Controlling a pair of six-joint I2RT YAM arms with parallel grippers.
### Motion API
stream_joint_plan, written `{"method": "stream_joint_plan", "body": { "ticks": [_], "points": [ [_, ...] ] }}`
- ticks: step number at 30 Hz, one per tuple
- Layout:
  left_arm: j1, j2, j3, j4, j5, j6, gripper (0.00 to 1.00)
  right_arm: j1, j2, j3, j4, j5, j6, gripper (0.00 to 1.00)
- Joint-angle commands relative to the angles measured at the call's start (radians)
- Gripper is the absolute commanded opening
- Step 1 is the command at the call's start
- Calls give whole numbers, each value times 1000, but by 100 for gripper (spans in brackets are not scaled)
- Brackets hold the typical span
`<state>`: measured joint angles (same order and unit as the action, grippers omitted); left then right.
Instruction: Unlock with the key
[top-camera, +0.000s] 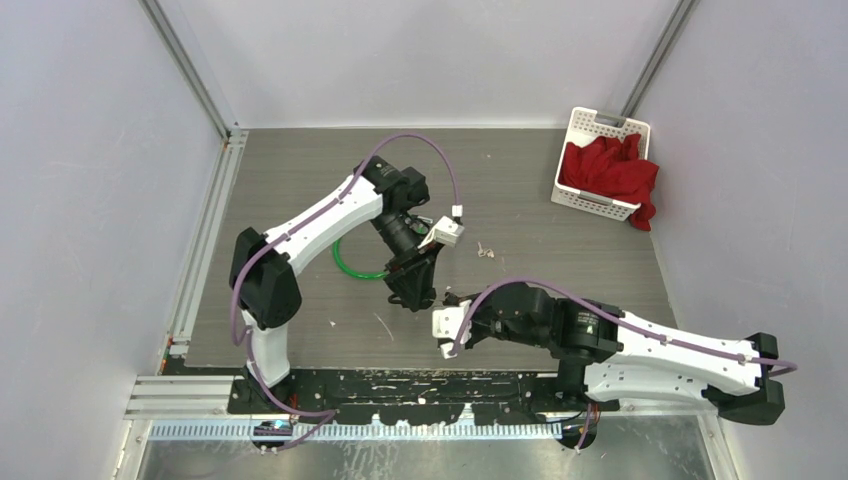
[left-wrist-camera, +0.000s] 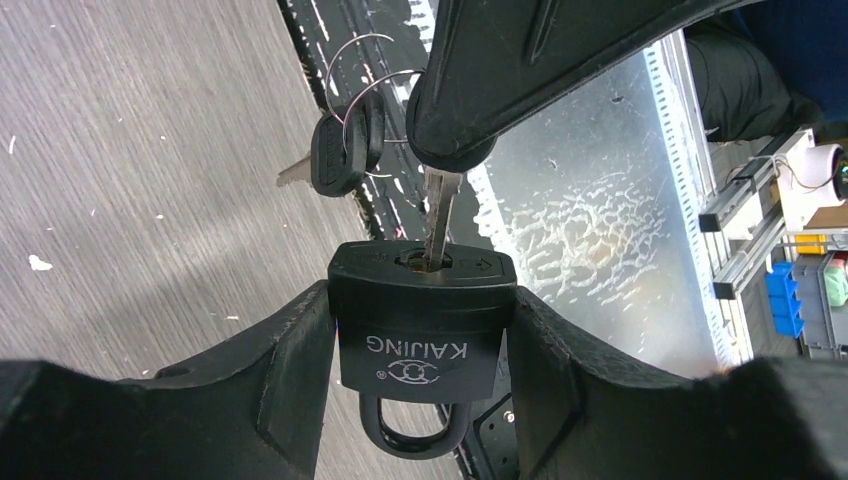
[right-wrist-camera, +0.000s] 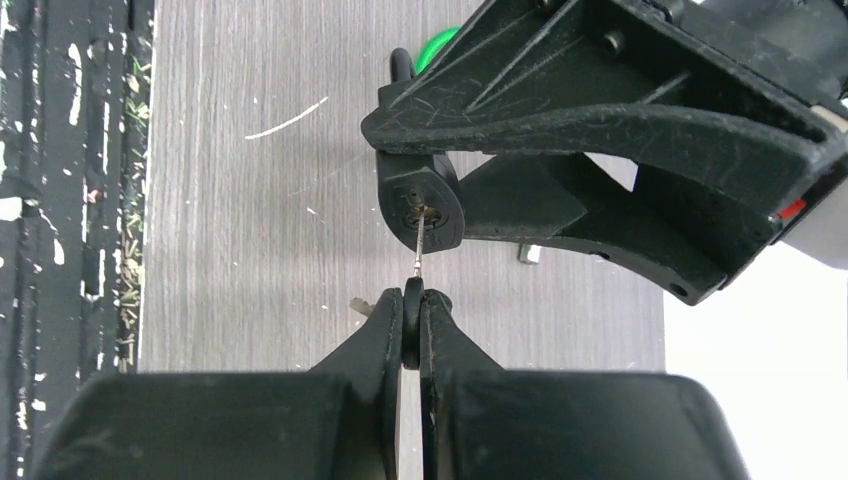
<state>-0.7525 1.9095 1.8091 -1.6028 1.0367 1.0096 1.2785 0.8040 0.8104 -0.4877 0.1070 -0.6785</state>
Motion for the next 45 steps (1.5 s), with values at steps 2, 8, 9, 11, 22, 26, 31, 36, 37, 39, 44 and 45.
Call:
{"method": "stream_joint_plan", "body": {
  "ticks": [2,8,9,11,22,26,31,36,37,39,44,45],
  "points": [
    [-10,-30,38,-175,264,-1,0,92,31,41,-6,9,-70,1],
    [-10,-30,42,-175,274,-1,0,125,34,32,7,32,-84,1],
    [-11,-29,43,-175,277,0,0,125,40,34,5,32,-82,1],
    [-11,-28,48,-175,278,0,0,126,42,33,10,27,-72,1],
    [-12,-11,102,-66,303,-128,0,125,139,33,110,48,-51,1],
    [-12,-43,71,116,320,-309,0,125,175,31,201,45,-54,1],
    [-17,-112,-9,364,327,-532,0,125,219,26,302,66,-46,1],
    [2,-123,-23,306,321,-478,0,116,130,-30,391,95,-35,11],
    [9,-127,-36,306,322,-477,0,110,113,-28,382,87,-31,18],
    [24,-131,-46,298,323,-463,0,100,90,-9,318,59,-23,27],
    [48,-119,-25,197,317,-358,0,97,29,26,185,21,7,63],
    [47,-112,-15,156,314,-323,0,97,15,35,159,14,8,70]
  ]
}}
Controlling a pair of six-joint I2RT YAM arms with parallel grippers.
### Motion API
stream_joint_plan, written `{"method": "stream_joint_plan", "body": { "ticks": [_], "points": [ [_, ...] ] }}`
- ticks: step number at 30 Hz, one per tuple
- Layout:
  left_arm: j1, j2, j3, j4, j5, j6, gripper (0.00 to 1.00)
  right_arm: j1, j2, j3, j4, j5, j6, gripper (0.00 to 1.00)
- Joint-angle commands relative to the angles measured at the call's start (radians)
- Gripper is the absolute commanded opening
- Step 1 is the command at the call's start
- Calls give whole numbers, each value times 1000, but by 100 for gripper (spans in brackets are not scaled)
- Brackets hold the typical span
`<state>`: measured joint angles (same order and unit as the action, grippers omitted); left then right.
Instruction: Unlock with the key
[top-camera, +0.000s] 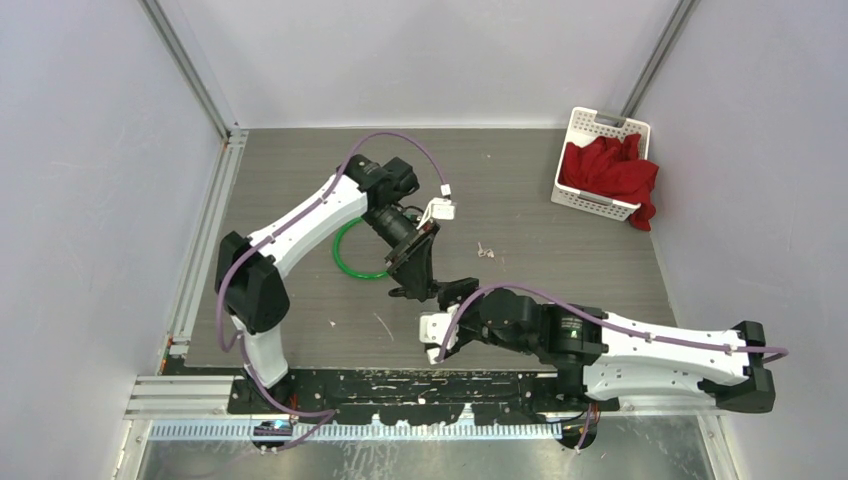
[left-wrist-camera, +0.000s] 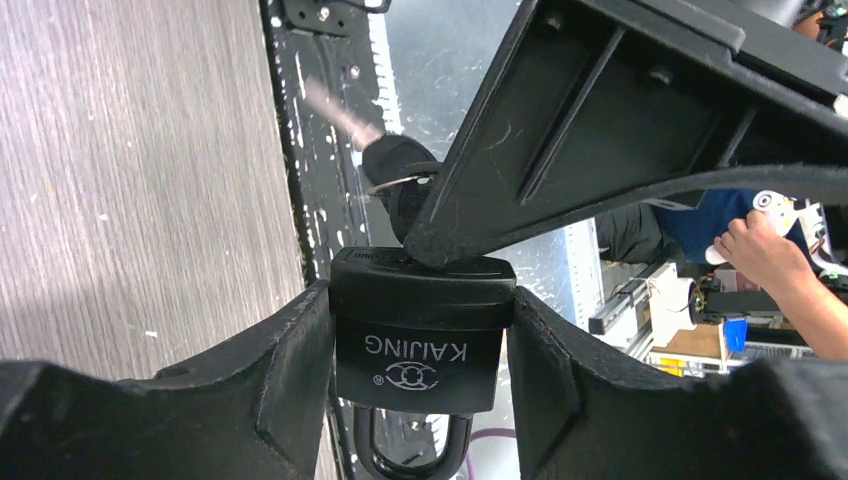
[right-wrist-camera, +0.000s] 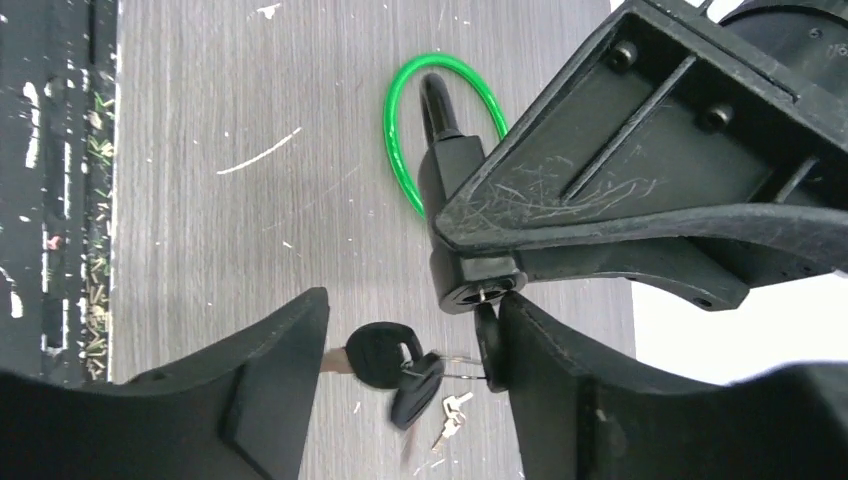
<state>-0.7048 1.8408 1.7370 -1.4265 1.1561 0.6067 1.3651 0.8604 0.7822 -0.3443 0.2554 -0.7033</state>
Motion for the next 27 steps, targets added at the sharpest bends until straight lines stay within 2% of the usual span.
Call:
{"method": "stream_joint_plan", "body": {
  "ticks": [1,4,8,16,20,22,23,25,26,27],
  "points": [
    [-1,-36,69,-60,194,117,0,8,-46,74,-6,-136,34,77],
    [-1,-4,106,-175,207,212,0,9,-29,106,-55,-139,31,80],
    [-5,8,125,-226,210,254,0,-12,-7,112,-16,-154,19,80],
    [-19,-8,99,-243,200,294,0,-165,67,167,-1,-333,6,73],
    [-18,-11,99,-278,200,331,0,-205,89,171,-12,-387,5,66],
    [-18,-13,97,-293,201,347,0,-210,91,165,-2,-401,10,54],
    [-18,-13,95,-301,201,358,0,-209,91,163,5,-407,17,44],
    [-18,-11,95,-305,196,368,0,-210,92,162,21,-424,39,13],
    [-18,-9,101,-305,187,369,8,-210,93,159,27,-426,55,4],
    [-12,-10,109,-305,178,368,22,-210,90,155,33,-427,74,2]
  ]
}}
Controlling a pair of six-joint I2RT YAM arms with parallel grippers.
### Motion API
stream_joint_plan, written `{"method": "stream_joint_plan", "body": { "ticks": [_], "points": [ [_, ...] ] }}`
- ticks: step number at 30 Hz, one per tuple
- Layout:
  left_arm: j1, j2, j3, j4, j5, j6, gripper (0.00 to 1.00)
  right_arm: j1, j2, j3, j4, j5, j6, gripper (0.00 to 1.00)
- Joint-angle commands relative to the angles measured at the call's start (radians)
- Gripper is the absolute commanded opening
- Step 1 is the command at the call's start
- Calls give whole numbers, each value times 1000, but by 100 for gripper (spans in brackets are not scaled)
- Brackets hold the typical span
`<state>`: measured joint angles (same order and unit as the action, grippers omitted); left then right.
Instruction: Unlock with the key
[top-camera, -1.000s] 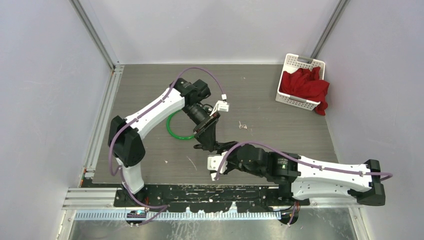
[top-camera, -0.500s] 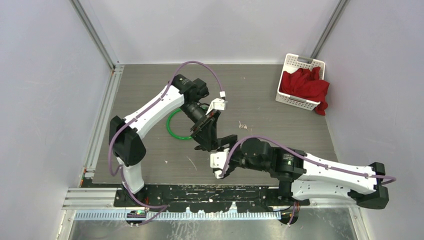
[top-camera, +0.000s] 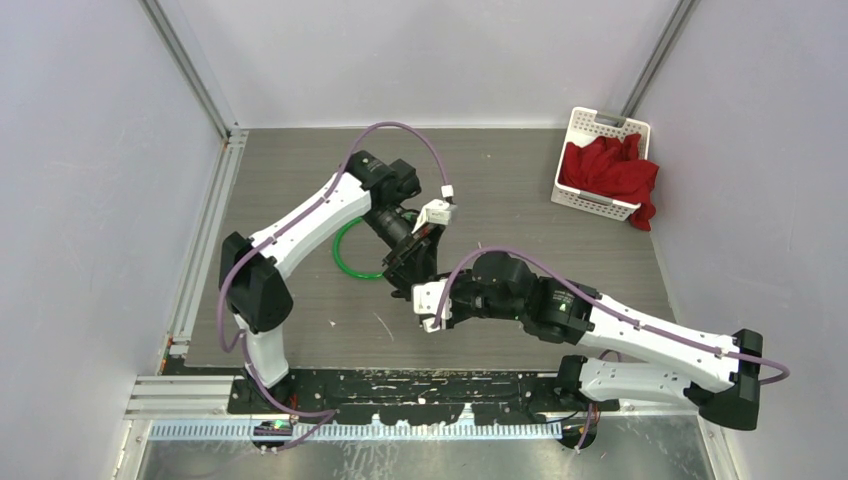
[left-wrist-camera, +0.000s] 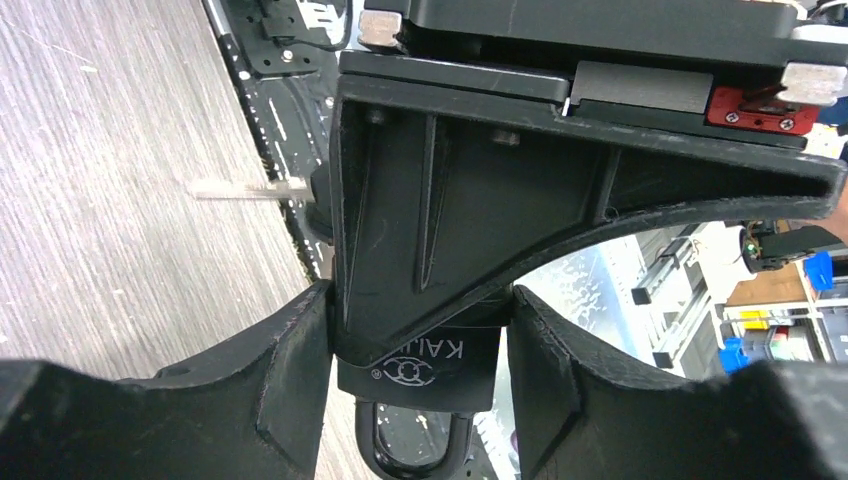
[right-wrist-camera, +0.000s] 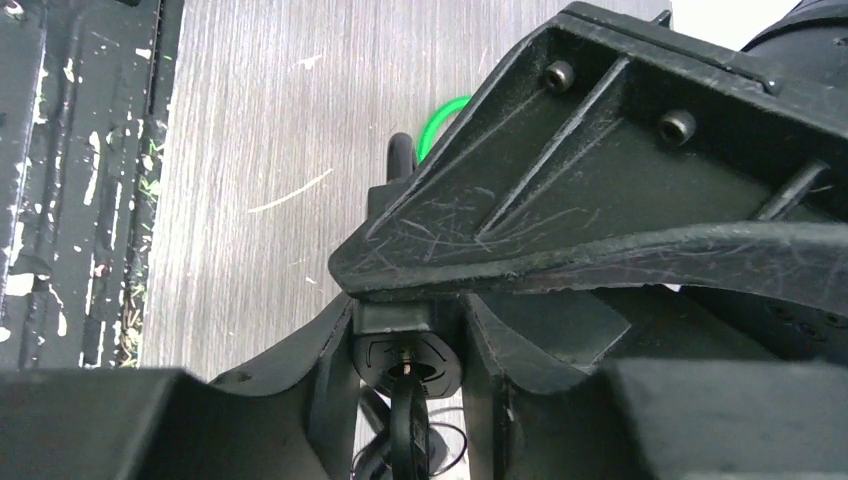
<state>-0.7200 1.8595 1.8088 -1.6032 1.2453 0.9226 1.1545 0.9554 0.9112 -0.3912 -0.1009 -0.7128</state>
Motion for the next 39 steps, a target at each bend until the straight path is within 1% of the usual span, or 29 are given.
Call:
{"method": "stream_joint_plan", "body": {
  "ticks": [1,2,3,4,6,7,9,11,13,15,17,19,21,26,31,35,39],
  "points": [
    [14,-35,43,-125,83,52,46,1,-14,10,88,-66,104,1],
    [32,-41,50,-117,74,46,66,0,-27,-1,100,-60,128,1],
    [50,-52,60,-94,51,28,76,-2,-40,-27,113,-45,153,1],
    [73,-66,71,-51,16,-9,81,-8,-54,-45,121,-40,179,1],
    [132,-110,73,80,-58,-117,85,-31,-78,-72,136,-45,235,1],
    [157,-141,63,154,-91,-162,86,-49,-85,-80,145,-54,267,1],
    [173,-220,15,336,-198,-232,87,-103,-90,-85,172,-94,338,1],
    [171,-321,-77,511,-289,-262,91,-153,-78,-76,194,-137,413,1],
    [152,-418,-176,655,-362,-276,93,-193,-60,-61,222,-182,484,1],
    [102,-525,-269,724,-458,-198,94,-220,-33,-38,245,-213,570,1],
    [31,-633,-385,813,-575,-89,96,-239,-7,-11,265,-247,645,1],
    [-43,-729,-506,958,-665,9,99,-250,14,17,289,-288,707,1],
    [-98,-794,-617,1068,-723,73,100,-254,21,27,327,-314,764,1],
    [-160,-871,-724,1155,-777,184,100,-259,2,33,407,-320,876,1],
    [-203,-933,-831,1330,-846,223,98,-260,-4,28,474,-302,971,1],
    [-211,-968,-888,1413,-862,252,96,-260,-4,32,482,-284,986,1],
    [-211,-986,-920,1485,-886,264,91,-260,1,31,482,-256,995,1]
  ]
}}
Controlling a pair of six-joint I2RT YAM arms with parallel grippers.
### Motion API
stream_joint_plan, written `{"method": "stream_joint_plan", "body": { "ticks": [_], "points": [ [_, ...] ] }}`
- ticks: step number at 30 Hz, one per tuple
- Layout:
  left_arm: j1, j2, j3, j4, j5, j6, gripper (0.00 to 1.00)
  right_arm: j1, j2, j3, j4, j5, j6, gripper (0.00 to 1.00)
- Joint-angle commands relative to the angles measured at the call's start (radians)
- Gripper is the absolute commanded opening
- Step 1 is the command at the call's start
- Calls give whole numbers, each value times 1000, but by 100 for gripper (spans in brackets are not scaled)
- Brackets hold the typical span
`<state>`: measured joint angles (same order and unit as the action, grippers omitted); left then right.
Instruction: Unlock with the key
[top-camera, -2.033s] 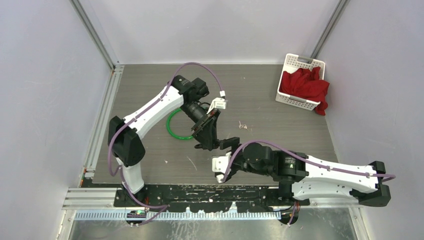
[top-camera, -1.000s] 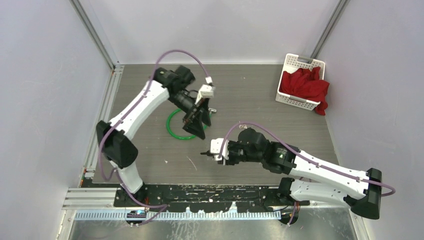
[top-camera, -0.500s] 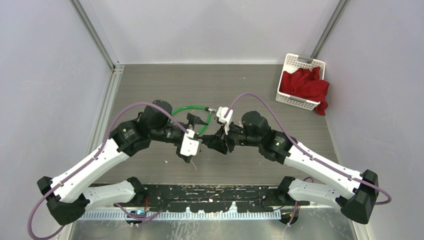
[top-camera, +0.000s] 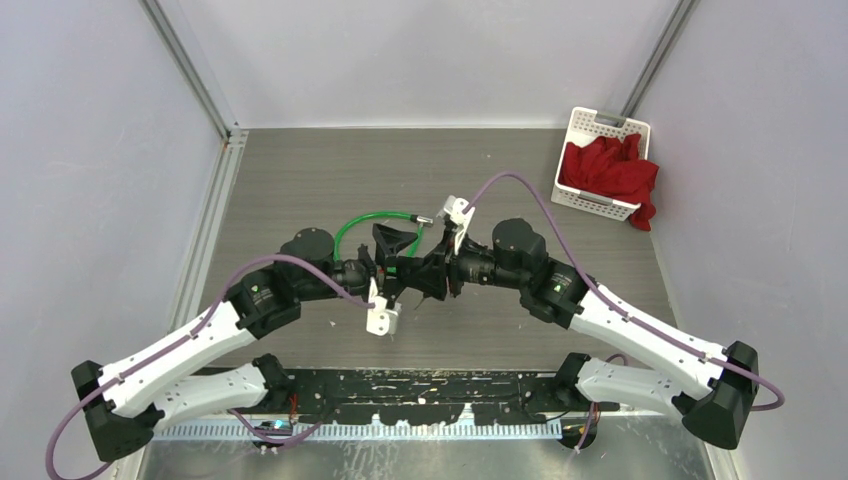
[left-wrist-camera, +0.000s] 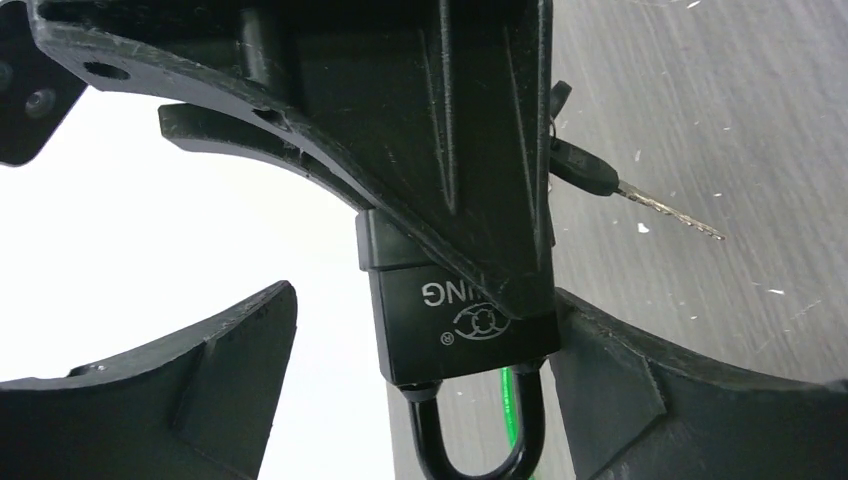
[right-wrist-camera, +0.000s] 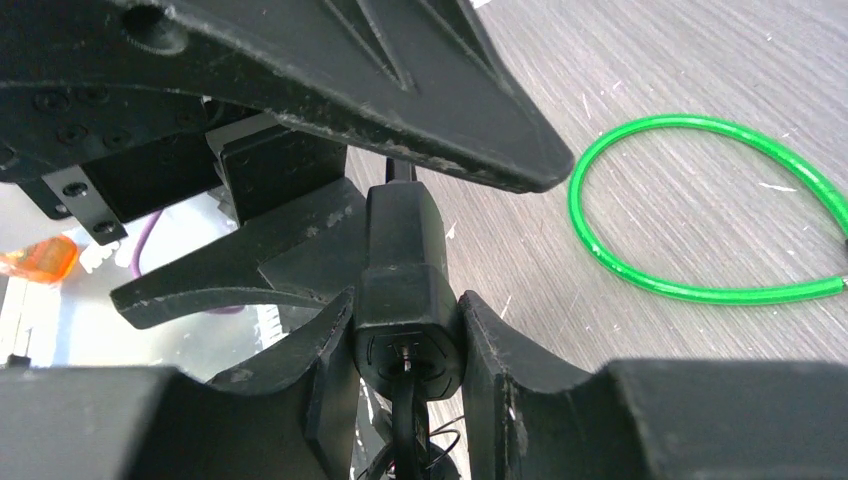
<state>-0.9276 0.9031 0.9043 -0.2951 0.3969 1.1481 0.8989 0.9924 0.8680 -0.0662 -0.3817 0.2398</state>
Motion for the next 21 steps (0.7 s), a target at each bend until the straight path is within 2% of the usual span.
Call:
{"method": "stream_joint_plan", "body": {
  "ticks": [1,10,16,18,20,21],
  "points": [
    [-4,-32,-18,188,-43,35,89,-5,-33,73,157,35,44,1],
    [-5,-56,-58,211,-3,58,70,-6,-17,57,219,115,69,1],
    [-6,-45,-72,235,25,80,60,-6,14,63,256,105,93,1],
    [-8,-45,-82,245,33,91,50,-6,20,65,264,98,95,1],
    [-11,-46,-94,249,34,121,35,-6,22,69,268,97,99,3],
    [-9,-50,-102,259,33,130,27,-6,22,72,265,94,100,10]
  ]
}}
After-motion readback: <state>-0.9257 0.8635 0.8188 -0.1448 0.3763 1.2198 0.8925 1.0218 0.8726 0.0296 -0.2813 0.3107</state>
